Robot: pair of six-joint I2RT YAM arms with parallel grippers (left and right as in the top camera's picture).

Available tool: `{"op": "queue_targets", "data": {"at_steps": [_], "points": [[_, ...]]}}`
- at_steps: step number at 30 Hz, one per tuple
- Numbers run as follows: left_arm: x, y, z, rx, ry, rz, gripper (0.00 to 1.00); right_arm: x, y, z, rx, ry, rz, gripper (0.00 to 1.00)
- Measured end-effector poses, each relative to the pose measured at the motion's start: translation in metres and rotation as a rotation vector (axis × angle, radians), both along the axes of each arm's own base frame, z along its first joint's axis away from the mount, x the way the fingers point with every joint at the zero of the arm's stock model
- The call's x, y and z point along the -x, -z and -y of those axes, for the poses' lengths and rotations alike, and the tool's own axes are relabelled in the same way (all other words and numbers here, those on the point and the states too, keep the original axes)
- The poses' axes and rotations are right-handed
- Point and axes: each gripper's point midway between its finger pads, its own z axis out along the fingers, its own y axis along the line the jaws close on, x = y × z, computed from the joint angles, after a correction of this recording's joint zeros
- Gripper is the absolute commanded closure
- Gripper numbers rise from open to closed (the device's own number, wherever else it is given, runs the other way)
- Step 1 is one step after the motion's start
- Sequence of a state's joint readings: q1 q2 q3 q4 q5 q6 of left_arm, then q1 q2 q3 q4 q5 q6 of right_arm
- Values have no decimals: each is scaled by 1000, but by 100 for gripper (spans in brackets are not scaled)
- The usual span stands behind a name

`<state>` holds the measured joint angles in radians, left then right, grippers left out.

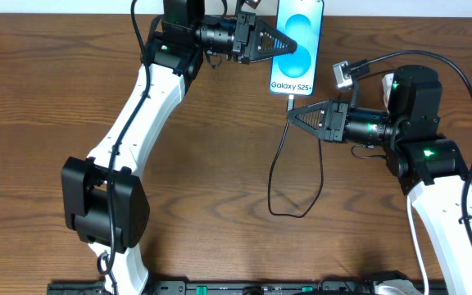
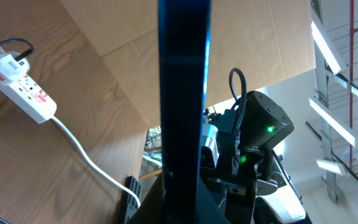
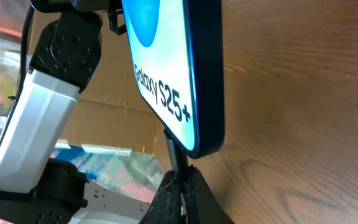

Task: Plug charger to phone and switch on socket

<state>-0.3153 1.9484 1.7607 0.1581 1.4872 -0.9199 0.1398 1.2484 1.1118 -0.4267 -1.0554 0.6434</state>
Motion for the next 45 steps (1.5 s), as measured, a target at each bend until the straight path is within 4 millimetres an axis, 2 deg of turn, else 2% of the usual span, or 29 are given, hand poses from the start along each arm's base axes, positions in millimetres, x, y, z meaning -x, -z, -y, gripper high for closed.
{"op": "queue_targets", "data": {"at_steps": [30,45], "points": [[2,0,4,-1,3,1,93,1,0,0,-2,-3,-3,99],[2,0,7,-1,-3,2,93,-3,-1,6,-7,13,-3,99]]}}
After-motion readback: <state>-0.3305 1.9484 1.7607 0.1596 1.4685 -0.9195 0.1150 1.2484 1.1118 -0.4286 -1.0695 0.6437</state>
